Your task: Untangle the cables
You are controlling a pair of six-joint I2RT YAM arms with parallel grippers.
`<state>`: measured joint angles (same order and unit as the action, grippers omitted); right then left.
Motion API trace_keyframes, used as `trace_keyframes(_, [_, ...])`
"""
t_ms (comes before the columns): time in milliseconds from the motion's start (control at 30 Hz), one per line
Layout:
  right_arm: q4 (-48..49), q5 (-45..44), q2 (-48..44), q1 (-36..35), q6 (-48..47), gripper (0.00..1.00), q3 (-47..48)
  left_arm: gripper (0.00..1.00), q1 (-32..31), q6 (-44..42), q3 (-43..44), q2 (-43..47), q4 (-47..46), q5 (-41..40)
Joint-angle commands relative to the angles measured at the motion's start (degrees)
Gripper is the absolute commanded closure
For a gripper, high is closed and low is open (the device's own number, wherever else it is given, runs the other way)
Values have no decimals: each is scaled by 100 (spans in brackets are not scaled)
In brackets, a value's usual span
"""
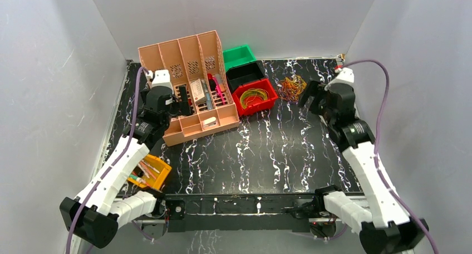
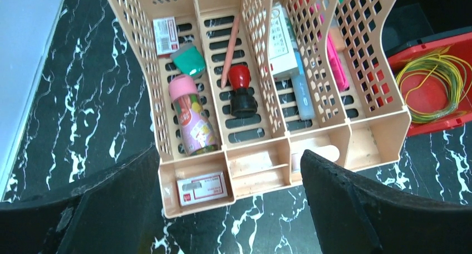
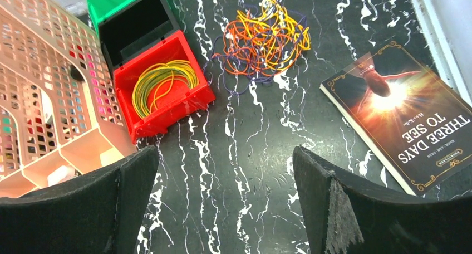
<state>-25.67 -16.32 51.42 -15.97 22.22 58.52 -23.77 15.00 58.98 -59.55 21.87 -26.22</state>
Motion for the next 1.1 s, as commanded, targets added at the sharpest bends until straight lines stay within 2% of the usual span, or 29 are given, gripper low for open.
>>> trace_keyframes(0, [-347,345,1054,38,-234,2,850,2,37,-636,98,-124,-673,79])
trace_keyframes(133, [-579,601,2190,112,-420,2,1579,2,43,-1063,114,-427,-1290,123])
trace_keyframes(267, [-324,582,2934,305,-599,2,2042,2,46,-1425,92,-760,-1914,330])
trace_keyframes(433, [-377,481,3914,510,-886,2,2743,2,70,-1306,711,-1342,-2012,446])
trace_keyframes(733, [-463,216,5541,617,-1575,2,3825,2,74,-1337,266,-1341,-2339,725])
trace_keyframes(1067, [-259,193,6557,659,-2307,2,4745,2,83,-1361,386,-1523,-2136,749])
